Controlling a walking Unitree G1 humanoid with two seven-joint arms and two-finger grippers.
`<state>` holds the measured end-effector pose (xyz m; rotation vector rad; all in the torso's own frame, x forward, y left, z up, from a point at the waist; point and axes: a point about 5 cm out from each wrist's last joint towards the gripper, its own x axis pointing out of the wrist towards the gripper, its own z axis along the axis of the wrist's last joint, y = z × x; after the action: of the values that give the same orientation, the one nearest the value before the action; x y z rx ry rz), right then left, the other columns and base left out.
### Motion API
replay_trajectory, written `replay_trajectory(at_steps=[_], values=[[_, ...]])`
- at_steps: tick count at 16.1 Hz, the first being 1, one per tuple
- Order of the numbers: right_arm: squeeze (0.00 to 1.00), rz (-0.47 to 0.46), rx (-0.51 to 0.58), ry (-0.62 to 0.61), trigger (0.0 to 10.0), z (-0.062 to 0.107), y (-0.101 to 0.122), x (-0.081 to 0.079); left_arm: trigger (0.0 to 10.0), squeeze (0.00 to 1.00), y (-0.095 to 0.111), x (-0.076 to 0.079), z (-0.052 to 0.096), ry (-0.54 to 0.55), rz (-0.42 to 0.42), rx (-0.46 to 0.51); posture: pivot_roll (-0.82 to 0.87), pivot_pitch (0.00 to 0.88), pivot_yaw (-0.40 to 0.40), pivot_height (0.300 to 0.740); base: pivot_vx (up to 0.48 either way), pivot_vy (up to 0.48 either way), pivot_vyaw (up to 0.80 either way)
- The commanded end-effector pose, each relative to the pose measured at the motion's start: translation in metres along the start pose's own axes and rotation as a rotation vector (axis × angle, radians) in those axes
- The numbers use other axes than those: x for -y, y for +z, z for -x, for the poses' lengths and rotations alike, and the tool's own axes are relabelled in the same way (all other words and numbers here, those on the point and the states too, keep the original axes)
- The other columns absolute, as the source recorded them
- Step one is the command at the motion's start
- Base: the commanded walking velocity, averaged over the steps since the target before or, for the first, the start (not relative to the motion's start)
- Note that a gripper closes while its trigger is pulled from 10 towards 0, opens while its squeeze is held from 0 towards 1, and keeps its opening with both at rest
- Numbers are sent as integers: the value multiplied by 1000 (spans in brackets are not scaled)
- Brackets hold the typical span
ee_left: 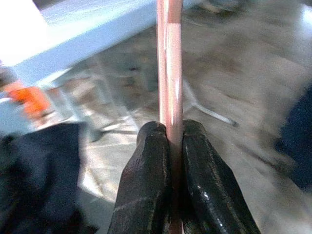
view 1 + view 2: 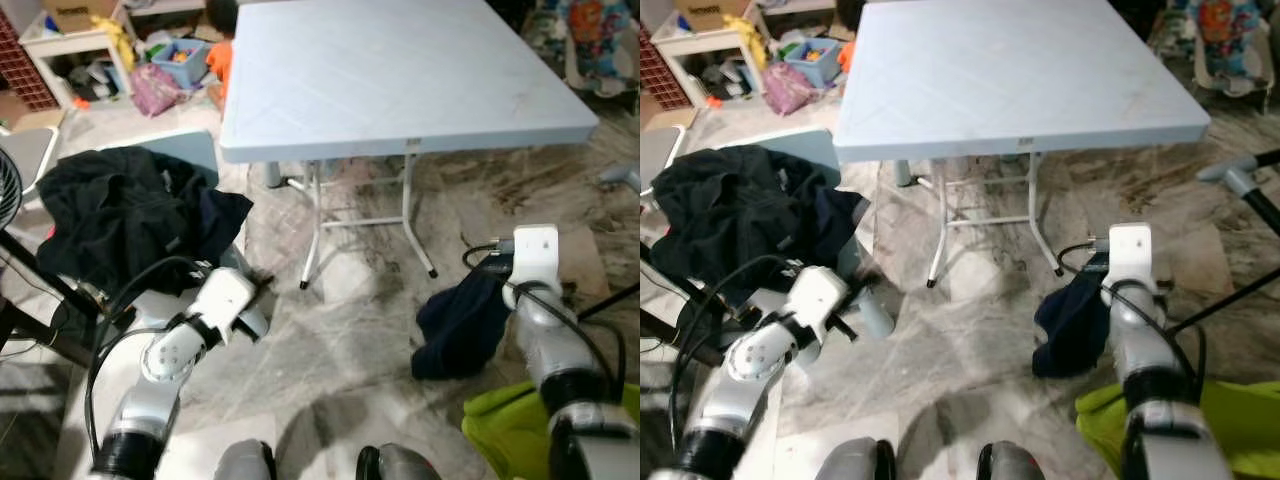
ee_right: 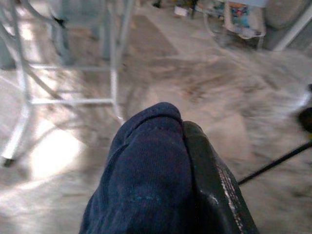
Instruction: Hang hanger
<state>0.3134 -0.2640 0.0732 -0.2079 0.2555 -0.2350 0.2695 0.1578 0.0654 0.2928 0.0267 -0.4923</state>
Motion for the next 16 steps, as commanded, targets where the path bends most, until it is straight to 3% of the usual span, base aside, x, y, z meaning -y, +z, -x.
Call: replay_trajectory(at_steps=[1, 2, 4, 5, 6, 7, 8, 9, 10, 12, 14, 16], values=[[0, -39, 100, 46, 7451, 2, 19, -5, 10000, 0, 1, -12, 6, 108, 25, -6, -7, 75, 8, 740, 0, 0, 0], [0, -39, 106, 67, 10000, 4, 20, -9, 10000, 0, 3, -16, 8, 155, 50, 2, -8, 78, 10, 740, 0, 0, 0], [0, 0, 236, 129, 10000, 8, 42, -22, 10000, 0, 13, -29, 7, 265, 109, 49, -7, 81, 8, 740, 0, 0, 0], [0, -20, 280, 199, 10000, 9, 52, -30, 10000, 0, 15, -33, 8, 293, 116, 61, -7, 87, 7, 740, 0, 0, 0], [0, -101, 289, 278, 10000, 11, 59, -35, 10000, 0, 16, -36, 9, 303, 124, 59, -7, 87, 7, 740, 0, 0, 0], [0, -28, 323, 246, 10000, 10, 67, -35, 10000, 0, 17, -39, 9, 302, 123, 56, -12, 91, 11, 740, 0, 0, 0], [0, 124, 345, 270, 10000, 11, 70, -41, 10000, 0, 18, -44, 8, 296, 124, 56, -14, 87, 13, 740, 0, 0, 0], [0, 108, 327, 390, 10000, 15, 67, -49, 10000, 0, 17, -46, 7, 290, 128, 49, -10, 77, 6, 740, 240, 0, 0], [0, -13, 342, 450, 10000, 20, 65, -51, 10000, 0, 13, -47, 2, 284, 134, 33, -3, 59, 1, 740, 274, 0, 0], [0, -43, 308, 404, 10000, 23, 51, -57, 10000, 0, 1, -48, 1, 334, 172, -5, 20, 0, -1, 740, 289, 0, 0], [0, -45, 294, 314, 10000, 25, 46, -65, 10000, 0, 2, -44, 6, 377, 183, 5, 39, 0, 2, 740, 309, 0, 0], [0, -210, 216, 273, 10000, 29, 31, -75, 10000, 0, 4, -38, 10, 414, 192, 26, 46, 0, 4, 740, 315, 0, 0]])
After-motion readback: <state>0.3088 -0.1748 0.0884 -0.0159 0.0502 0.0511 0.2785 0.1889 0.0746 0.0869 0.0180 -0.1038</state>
